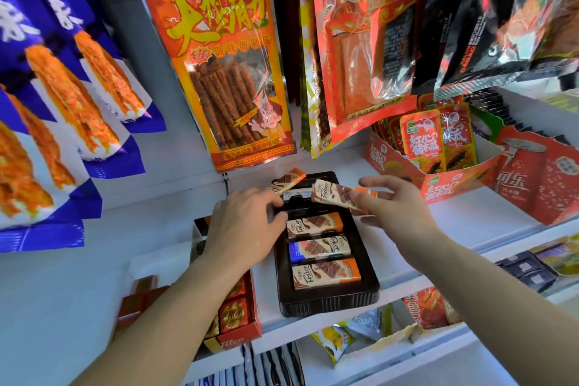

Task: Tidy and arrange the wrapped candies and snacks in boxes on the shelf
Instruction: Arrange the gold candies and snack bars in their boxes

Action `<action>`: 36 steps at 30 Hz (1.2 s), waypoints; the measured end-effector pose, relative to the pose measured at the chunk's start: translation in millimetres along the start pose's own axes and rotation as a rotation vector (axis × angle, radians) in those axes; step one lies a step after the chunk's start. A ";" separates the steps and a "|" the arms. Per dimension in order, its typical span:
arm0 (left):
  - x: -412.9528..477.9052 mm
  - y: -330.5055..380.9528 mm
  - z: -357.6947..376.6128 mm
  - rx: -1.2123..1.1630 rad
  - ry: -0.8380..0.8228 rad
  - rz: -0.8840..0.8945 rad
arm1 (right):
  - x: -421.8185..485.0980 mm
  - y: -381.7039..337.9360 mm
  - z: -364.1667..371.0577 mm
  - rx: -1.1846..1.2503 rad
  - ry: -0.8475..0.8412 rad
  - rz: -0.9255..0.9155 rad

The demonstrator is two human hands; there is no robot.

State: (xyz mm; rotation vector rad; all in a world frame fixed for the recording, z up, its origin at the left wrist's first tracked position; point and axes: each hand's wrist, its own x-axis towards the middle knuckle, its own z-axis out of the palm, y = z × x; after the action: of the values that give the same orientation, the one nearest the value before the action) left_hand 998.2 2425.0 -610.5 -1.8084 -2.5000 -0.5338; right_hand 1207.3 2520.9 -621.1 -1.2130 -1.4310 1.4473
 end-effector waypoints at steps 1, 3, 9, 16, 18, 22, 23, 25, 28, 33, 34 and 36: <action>-3.8 -1.4 1.5 0.020 -0.020 0.001 | 6.8 -2.7 5.6 -0.025 -0.017 0.005; -8.4 -4.6 3.8 0.002 -0.044 -0.011 | 19.4 -5.7 17.4 -0.133 -0.040 0.000; -8.5 -10.9 6.5 -0.019 -0.036 0.009 | 47.9 -24.9 27.5 -0.466 -0.138 -0.049; -8.5 -12.0 7.3 -0.003 -0.057 0.031 | 47.9 -34.6 40.5 -0.664 -0.278 -0.055; -9.1 -12.2 7.5 -0.003 -0.060 0.032 | 48.1 -34.8 48.5 -0.745 -0.281 -0.092; -9.7 -13.7 8.2 -0.017 -0.067 0.032 | 47.3 -33.1 50.0 -0.833 -0.261 -0.160; -9.6 -13.9 8.2 -0.020 -0.067 0.033 | 46.0 -32.3 48.3 -0.844 -0.240 -0.189; -9.5 -14.0 8.0 -0.024 -0.070 0.036 | 44.0 -29.5 44.6 -0.843 -0.151 -0.234; -10.1 -14.2 8.3 -0.029 -0.074 0.039 | 43.3 -25.9 42.3 -0.849 -0.026 -0.274; -11.0 -12.1 7.8 -0.035 -0.077 0.041 | 37.8 -19.5 46.1 -0.944 0.034 -0.341; -11.0 -11.7 7.5 -0.035 -0.077 0.042 | 37.2 -18.3 45.3 -0.957 0.017 -0.373; -10.8 -11.2 7.4 -0.037 -0.079 0.043 | 37.7 -14.2 41.4 -0.988 -0.045 -0.425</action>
State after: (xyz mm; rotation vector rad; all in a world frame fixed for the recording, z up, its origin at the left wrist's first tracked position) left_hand 992.8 2414.1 -622.7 -1.9287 -2.5101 -0.5204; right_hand 1156.1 2546.8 -614.6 -1.2818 -2.3739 0.4374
